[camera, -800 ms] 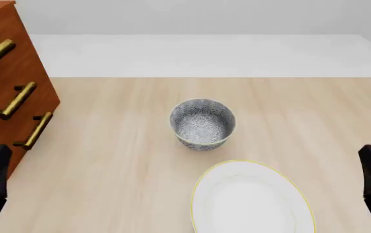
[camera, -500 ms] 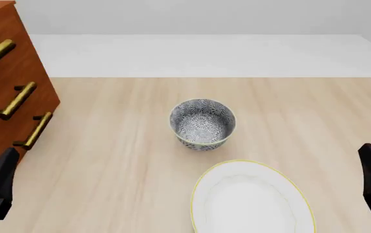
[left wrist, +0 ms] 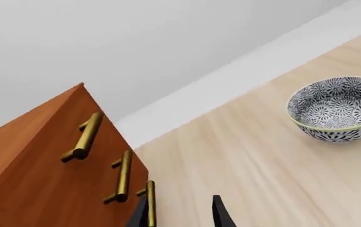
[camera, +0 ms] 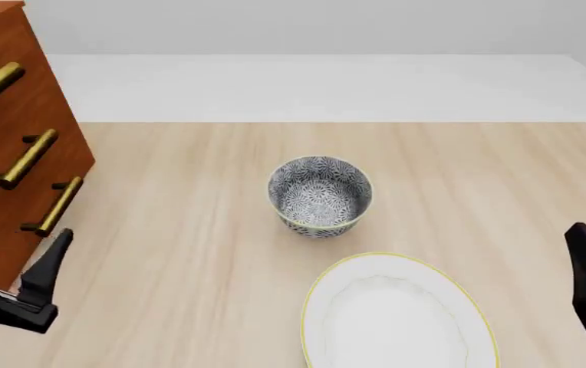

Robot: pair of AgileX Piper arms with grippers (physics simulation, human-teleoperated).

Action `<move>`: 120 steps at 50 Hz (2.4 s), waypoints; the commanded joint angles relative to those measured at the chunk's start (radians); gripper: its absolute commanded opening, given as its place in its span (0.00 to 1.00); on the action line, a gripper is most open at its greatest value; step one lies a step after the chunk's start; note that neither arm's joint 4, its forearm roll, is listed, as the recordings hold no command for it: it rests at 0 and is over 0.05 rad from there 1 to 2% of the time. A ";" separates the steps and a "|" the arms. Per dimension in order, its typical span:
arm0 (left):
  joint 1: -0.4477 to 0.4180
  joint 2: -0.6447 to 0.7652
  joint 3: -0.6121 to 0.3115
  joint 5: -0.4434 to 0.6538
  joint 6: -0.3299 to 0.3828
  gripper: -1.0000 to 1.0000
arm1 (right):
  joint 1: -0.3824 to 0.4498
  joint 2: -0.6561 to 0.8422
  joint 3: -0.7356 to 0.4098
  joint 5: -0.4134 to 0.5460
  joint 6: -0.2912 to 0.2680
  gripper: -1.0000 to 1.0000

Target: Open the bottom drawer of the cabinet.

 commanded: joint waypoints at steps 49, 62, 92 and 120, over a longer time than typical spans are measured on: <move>0.049 1.146 -0.026 -0.940 0.512 1.00 | 0.000 -0.006 0.002 0.003 0.000 1.00; 0.085 1.219 -0.059 -0.940 0.529 1.00 | 0.000 -0.003 0.003 0.000 0.001 1.00; 0.155 1.319 -0.095 -0.940 0.556 1.00 | 0.000 -0.007 0.002 0.004 0.001 1.00; 0.202 1.373 -0.120 -0.940 0.556 1.00 | 0.000 -0.007 0.002 0.004 0.001 1.00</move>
